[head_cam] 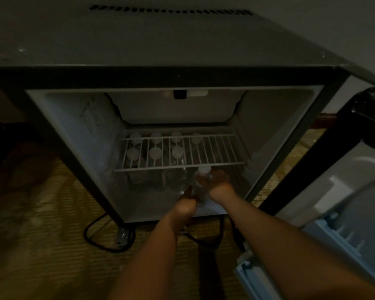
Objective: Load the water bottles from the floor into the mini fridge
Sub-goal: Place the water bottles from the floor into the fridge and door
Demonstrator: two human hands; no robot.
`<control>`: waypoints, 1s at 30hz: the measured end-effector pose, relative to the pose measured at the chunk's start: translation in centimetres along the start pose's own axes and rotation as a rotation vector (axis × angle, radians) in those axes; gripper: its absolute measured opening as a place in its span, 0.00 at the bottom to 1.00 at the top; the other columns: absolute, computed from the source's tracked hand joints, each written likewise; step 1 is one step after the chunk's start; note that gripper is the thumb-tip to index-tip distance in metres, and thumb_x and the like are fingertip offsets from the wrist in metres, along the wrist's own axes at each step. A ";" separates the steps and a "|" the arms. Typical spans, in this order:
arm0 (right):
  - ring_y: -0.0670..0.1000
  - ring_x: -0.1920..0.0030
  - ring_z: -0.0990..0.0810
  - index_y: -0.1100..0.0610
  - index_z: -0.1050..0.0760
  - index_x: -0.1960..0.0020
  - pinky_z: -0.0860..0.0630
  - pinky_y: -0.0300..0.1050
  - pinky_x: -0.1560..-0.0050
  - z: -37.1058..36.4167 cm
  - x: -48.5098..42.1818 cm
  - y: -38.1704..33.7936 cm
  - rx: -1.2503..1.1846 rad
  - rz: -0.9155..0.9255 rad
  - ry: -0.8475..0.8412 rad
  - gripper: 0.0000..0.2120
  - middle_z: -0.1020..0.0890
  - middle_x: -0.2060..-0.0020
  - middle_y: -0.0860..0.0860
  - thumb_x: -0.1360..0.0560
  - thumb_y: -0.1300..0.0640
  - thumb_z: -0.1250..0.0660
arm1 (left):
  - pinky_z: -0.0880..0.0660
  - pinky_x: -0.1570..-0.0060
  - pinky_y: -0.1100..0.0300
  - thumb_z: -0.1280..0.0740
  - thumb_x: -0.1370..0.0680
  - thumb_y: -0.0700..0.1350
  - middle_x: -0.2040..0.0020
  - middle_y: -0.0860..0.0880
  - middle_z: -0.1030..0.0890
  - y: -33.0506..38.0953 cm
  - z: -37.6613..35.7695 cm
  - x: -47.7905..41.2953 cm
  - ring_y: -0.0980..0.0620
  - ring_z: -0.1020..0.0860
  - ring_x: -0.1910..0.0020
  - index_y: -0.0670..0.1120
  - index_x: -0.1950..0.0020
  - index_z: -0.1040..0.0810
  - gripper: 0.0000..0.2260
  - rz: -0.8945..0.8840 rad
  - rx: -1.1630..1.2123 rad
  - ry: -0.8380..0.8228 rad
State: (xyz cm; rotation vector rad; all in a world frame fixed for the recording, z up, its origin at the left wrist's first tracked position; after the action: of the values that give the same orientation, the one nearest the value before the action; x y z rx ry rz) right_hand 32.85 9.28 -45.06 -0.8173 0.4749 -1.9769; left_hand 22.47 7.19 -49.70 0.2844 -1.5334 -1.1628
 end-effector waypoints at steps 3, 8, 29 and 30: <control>0.59 0.38 0.25 0.62 0.24 0.39 0.31 0.43 0.44 0.5 -0.6 -0.1 -0.040 0.004 0.027 0.19 0.22 0.39 0.60 0.21 0.50 0.41 | 0.31 0.36 0.51 0.46 0.19 0.40 0.25 0.45 0.39 0.5 -0.3 -0.1 0.44 0.35 0.28 0.50 0.24 0.47 0.23 -0.015 0.033 -0.019; 0.60 0.36 0.26 0.62 0.26 0.37 0.31 0.45 0.39 0.5 -1.1 -0.1 -0.185 0.018 0.063 0.17 0.23 0.38 0.61 0.21 0.53 0.40 | 0.32 0.42 0.56 0.45 0.18 0.49 0.31 0.45 0.31 0.5 0.3 -1.0 0.46 0.31 0.35 0.48 0.28 0.36 0.18 0.071 0.143 0.027; 0.58 0.32 0.31 0.61 0.33 0.31 0.36 0.45 0.35 -2.6 -1.8 1.2 0.067 -0.040 -0.107 0.20 0.29 0.32 0.60 0.20 0.54 0.43 | 0.31 0.35 0.51 0.45 0.18 0.43 0.33 0.36 0.28 0.2 2.5 -0.5 0.39 0.29 0.33 0.35 0.33 0.31 0.17 0.045 -0.185 0.020; 0.58 0.33 0.30 0.62 0.33 0.32 0.35 0.45 0.35 -2.6 -1.1 1.0 0.114 -0.046 -0.138 0.19 0.29 0.32 0.60 0.19 0.55 0.45 | 0.30 0.34 0.50 0.45 0.18 0.44 0.33 0.35 0.28 0.1 2.8 0.2 0.38 0.29 0.34 0.34 0.34 0.30 0.18 0.053 -0.216 0.015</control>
State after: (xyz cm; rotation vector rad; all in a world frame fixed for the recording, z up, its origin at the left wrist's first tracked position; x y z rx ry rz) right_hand 32.04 9.75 -47.94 -0.8921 0.2619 -1.9543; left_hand 20.06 8.53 -49.14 0.1068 -1.3803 -1.2691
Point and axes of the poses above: each hand's wrist, its own x-axis away from the middle knuckle, its own z-axis out of the back of the hand, y = z × x, the point moved 8 cm from there along -x, towards the middle knuckle
